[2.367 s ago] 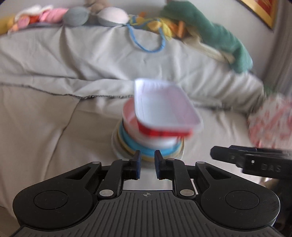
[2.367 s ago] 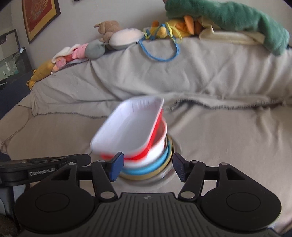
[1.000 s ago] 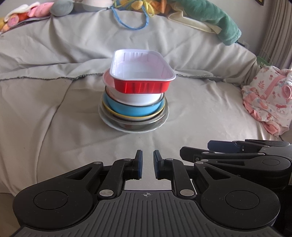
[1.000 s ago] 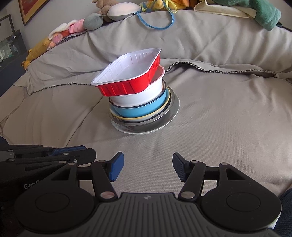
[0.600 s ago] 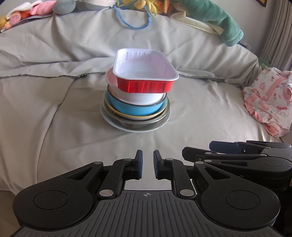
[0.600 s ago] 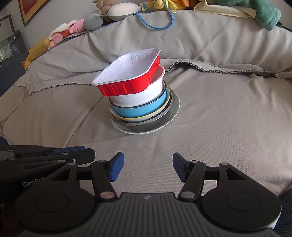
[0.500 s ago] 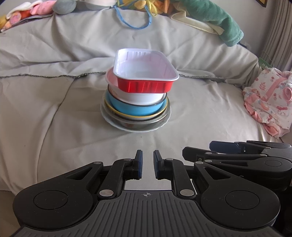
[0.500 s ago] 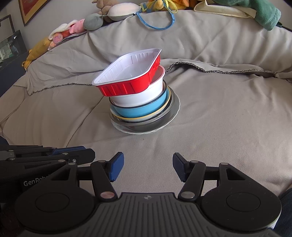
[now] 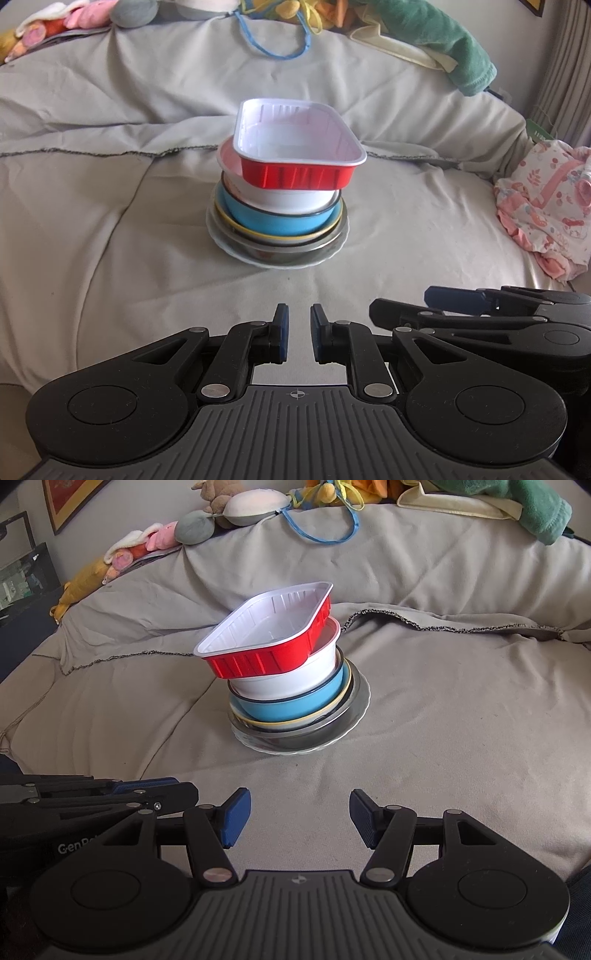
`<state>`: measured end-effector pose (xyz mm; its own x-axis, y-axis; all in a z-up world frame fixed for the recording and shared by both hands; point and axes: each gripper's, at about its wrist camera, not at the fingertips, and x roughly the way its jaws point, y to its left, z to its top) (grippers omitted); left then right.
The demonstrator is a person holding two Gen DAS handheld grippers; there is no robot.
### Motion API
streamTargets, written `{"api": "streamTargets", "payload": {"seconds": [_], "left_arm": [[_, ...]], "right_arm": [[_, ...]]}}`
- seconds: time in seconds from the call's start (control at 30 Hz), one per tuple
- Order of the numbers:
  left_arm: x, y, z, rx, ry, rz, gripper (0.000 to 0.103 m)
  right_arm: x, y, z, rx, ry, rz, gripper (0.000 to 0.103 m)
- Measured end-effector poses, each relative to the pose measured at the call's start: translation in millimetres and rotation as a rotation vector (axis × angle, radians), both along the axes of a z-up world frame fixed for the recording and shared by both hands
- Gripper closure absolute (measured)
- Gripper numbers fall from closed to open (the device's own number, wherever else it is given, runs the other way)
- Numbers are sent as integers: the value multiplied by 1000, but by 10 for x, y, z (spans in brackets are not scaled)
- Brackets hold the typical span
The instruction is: Organize plates and bowls
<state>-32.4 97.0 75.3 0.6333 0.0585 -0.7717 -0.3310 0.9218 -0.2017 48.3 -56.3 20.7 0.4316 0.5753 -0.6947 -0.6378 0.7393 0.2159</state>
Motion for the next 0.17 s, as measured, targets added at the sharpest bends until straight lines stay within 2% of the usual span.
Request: {"api": "streamTargets", "payload": {"seconds": [0.17], "left_arm": [[58, -11, 23, 44, -2, 17, 87]], "right_arm": [[100, -12, 1, 22, 15, 10, 43]]}}
